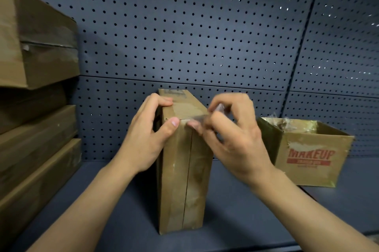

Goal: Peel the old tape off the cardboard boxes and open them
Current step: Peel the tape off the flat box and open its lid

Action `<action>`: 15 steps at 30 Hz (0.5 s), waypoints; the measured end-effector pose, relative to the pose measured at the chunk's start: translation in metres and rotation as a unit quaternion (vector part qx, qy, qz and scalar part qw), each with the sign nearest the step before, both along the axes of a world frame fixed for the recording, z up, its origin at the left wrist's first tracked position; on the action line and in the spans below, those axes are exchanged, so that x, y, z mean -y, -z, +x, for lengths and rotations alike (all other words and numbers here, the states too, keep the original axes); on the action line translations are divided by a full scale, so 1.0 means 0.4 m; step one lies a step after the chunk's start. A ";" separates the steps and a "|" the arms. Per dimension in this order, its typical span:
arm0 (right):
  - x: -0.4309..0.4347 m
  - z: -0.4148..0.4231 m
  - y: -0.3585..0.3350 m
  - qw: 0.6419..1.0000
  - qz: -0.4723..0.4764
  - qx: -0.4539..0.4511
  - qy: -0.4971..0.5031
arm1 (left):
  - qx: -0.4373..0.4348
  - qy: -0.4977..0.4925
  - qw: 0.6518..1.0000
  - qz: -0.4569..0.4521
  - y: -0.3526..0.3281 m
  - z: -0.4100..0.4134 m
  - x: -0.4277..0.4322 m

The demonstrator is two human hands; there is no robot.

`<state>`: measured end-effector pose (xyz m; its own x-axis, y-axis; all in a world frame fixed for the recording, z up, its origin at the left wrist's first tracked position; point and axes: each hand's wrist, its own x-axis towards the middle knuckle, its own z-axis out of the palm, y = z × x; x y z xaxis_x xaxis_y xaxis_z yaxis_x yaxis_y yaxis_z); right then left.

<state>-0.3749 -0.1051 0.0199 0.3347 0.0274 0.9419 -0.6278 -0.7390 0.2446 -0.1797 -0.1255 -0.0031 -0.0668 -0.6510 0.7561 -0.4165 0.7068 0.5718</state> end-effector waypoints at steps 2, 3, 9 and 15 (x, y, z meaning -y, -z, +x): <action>-0.004 0.009 0.015 0.999 -0.034 -0.002 0.010 | 0.003 -0.004 1.000 0.001 0.001 0.001 -0.001; -0.006 0.013 0.022 0.999 -0.037 0.002 0.008 | 0.006 -0.003 1.000 0.002 0.001 0.003 -0.001; -0.014 0.029 0.067 0.999 -0.031 0.010 -0.024 | 0.028 0.014 0.999 -0.008 -0.004 0.011 -0.007; -0.032 0.034 0.117 0.999 -0.002 -0.030 -0.021 | 0.027 0.020 0.999 -0.011 -0.001 0.009 -0.004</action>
<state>-0.3612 -0.0924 -0.0268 0.3892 0.0465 0.9200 -0.5802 -0.7633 0.2841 -0.1762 -0.1240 -0.0025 -0.1343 -0.6309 0.7641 -0.4174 0.7354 0.5338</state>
